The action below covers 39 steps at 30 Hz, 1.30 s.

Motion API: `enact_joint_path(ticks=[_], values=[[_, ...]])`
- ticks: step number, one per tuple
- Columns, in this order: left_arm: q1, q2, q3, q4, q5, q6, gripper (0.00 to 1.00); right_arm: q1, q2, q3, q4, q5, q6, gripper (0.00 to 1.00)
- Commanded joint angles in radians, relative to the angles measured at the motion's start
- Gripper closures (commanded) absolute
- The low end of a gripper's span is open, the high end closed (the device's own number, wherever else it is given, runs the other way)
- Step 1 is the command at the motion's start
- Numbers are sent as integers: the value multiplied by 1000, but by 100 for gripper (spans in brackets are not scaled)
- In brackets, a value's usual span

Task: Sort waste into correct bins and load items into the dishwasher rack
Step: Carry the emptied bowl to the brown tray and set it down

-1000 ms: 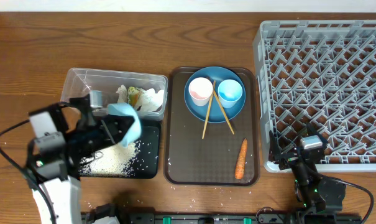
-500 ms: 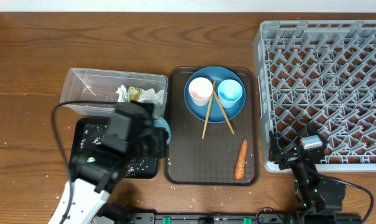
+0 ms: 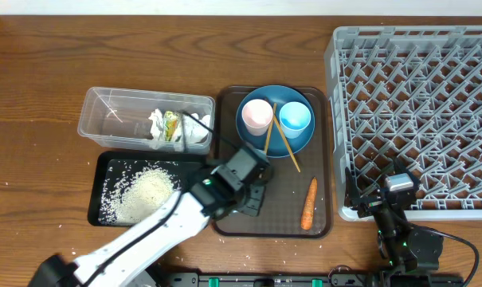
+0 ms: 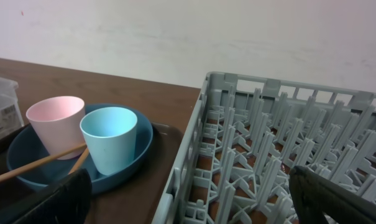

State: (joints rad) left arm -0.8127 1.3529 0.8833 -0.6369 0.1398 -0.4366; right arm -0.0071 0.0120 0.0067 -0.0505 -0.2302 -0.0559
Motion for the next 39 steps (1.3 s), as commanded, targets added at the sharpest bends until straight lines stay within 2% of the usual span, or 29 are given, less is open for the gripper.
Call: enact_joint_path(ticks=[1,8,15,18,39], values=[[-27,55,18,23,-29,-14,94,-6,-5,-1,-5,6,-5,1],[-51,112,18,56,-28,-14,93,-6,-5,-1,-5,6,-5,1],[-53,113,18,64,-24,-14,83,-6,-5,-1,-5,5,-5,1],[-53,113,18,64,-24,-14,73,-6,-5,-1,-5,5,-5,1],[-53,22,24,89,-25,-14,72,-6,-5,-1,-5,6,-5,1]])
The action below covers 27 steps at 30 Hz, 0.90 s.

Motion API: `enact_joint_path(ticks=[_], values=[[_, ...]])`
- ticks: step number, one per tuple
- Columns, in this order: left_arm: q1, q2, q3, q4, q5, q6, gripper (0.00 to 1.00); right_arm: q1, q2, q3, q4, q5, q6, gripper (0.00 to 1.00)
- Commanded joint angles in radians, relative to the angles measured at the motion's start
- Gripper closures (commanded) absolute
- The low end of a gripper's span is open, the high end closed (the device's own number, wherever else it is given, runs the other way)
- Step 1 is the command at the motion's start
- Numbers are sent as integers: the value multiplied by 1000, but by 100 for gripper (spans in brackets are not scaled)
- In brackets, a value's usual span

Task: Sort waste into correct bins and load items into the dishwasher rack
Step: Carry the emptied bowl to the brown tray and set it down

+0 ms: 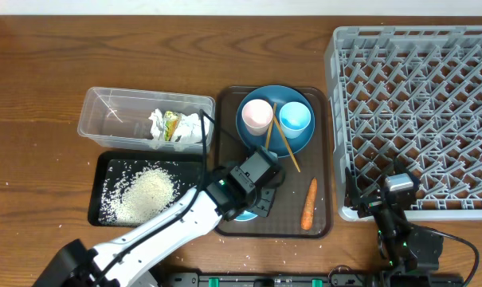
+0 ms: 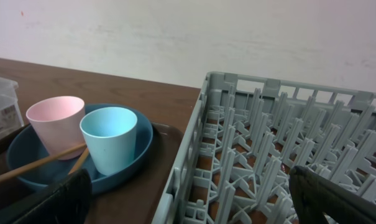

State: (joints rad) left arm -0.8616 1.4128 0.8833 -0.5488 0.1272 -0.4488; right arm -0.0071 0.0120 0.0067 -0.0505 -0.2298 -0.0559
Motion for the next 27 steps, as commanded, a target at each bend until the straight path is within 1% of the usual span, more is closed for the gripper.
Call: enact_joint_path(ticks=[1,6,9,12,15,19,21,22,24,27], values=[[-4,-48,24,1,-12,-3,72,-6,-5,-1,-5,5,-5,1],[-21,-102,25,-2,-8,-55,73,-6,-5,-1,-5,5,-5,1],[-59,-111,25,14,-9,-55,73,-6,-5,-1,-5,5,-5,1],[-105,-105,24,53,-29,-54,72,-6,-5,-1,-5,5,-5,1],[-143,-97,24,99,-84,-54,72,-6,-5,-1,-5,5,-5,1],[-185,-86,24,154,-95,-43,71,-6,-5,-1,-5,5,-5,1],[-206,-73,24,180,-95,-43,61,-6,-5,-1,-5,5,-5,1],[-214,-63,24,193,-95,-43,57,-6,-5,-1,-5,5,-5,1],[-225,-39,27,211,-95,-43,56,-6,-5,-1,-5,5,-5,1],[-227,12,60,195,-95,-42,53,-6,-5,-1,-5,5,-5,1]])
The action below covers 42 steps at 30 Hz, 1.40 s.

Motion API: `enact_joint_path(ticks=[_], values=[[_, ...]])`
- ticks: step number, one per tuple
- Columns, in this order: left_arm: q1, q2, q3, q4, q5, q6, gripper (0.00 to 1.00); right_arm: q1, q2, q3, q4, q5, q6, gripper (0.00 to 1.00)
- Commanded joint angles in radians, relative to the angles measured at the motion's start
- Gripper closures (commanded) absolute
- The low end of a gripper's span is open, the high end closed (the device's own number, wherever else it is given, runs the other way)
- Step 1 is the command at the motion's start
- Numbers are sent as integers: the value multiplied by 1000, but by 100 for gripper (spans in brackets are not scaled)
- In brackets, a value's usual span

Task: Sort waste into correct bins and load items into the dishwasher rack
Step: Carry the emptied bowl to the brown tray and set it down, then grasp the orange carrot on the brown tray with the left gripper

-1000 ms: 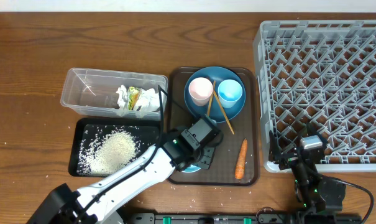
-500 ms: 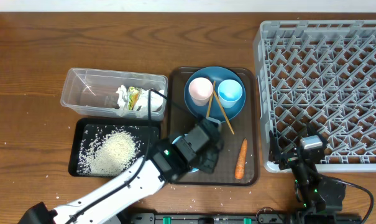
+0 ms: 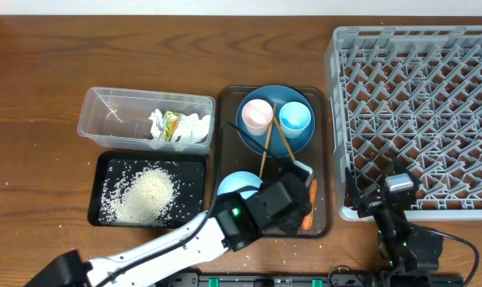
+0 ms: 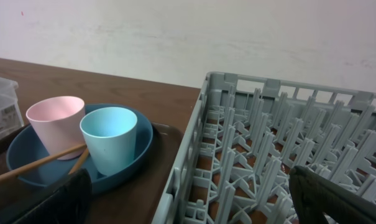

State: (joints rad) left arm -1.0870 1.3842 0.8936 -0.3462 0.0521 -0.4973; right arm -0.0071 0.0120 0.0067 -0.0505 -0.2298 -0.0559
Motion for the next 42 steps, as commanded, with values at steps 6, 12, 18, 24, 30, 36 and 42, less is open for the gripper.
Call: enact_joint_path(ticks=[6,12,18,24,30,36,42], values=[[-21,175,209,-142,-28,61,51,-6,-5,-1,-5,5,-5,1],[-61,282,248,-166,-91,61,49,-6,-5,-1,-5,5,-5,1],[-84,343,248,-163,-90,54,48,-6,-5,-1,-5,5,-5,1],[-109,368,247,-147,-91,55,48,-6,-5,-1,-5,5,-5,1],[-112,413,245,-95,-91,55,48,-6,-3,-1,-5,5,-5,1],[-112,457,244,-74,-135,55,48,-6,-3,-1,-5,5,-5,1],[-112,505,243,-33,-155,55,48,-6,-3,-1,-5,5,-5,1]])
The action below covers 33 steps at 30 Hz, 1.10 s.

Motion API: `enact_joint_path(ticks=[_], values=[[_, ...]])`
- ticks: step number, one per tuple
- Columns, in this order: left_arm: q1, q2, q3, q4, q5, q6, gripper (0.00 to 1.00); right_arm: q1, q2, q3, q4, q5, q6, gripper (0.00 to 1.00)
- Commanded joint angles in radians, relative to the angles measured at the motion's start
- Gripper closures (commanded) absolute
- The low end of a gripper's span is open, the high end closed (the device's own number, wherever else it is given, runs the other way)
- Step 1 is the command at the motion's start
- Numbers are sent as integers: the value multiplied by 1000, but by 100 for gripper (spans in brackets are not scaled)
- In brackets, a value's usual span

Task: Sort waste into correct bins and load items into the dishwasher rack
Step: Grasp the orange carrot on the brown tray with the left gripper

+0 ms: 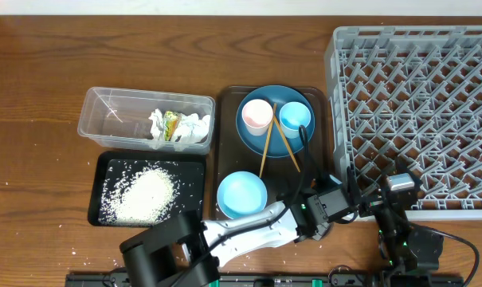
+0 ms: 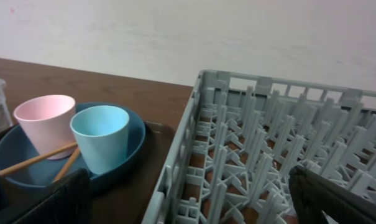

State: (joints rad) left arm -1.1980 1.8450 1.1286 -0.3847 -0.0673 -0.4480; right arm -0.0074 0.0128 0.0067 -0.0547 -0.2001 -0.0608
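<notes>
A brown tray [image 1: 225,143] holds a dark blue plate [image 1: 292,143] with a pink cup [image 1: 256,114], a blue cup [image 1: 294,116] and chopsticks [image 1: 266,143], plus a light blue bowl [image 1: 241,194]. My left gripper [image 1: 336,203] reaches across the tray's front right corner, up against the grey dishwasher rack [image 1: 333,119]; its jaws are hidden and no carrot shows there. At the rack's front left corner my right gripper [image 2: 188,202] stands open with nothing in it, looking over the rack [image 2: 250,143] and the cups.
A clear bin [image 1: 105,108] with crumpled wrappers stands left of the tray. In front of it a black tray [image 1: 101,171] holds spilled rice. Rice grains lie on the wooden table at the front left.
My left gripper has moved from over the carrot at the tray's front right to the tray's corner beside the rack. The carrot is out of sight. The right wrist view has shifted slightly.
My left gripper stood over the tray's front left, covering the bowl. Then it was a little further right with a sliver of bowl showing. Then it was over the carrot and the bowl stood free. Now it is at the rack's corner.
</notes>
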Motion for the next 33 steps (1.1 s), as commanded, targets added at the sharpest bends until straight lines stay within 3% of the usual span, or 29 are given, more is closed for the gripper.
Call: enact_joint_path(ticks=[1,7,19,27,33], values=[[-1,53,8,6,-40,6,48,-6,-3,-1,-1,-24,0,1],[-1,92,8,-2,-58,6,49,-6,-3,-1,-1,-24,0,1],[-1,75,8,-56,-106,5,76,-6,-3,-1,-1,-24,0,1],[-1,-102,8,-107,-106,5,77,-6,-3,-1,-1,-25,0,1],[11,-309,8,-250,-107,1,77,-6,-3,-1,-1,-24,0,1]])
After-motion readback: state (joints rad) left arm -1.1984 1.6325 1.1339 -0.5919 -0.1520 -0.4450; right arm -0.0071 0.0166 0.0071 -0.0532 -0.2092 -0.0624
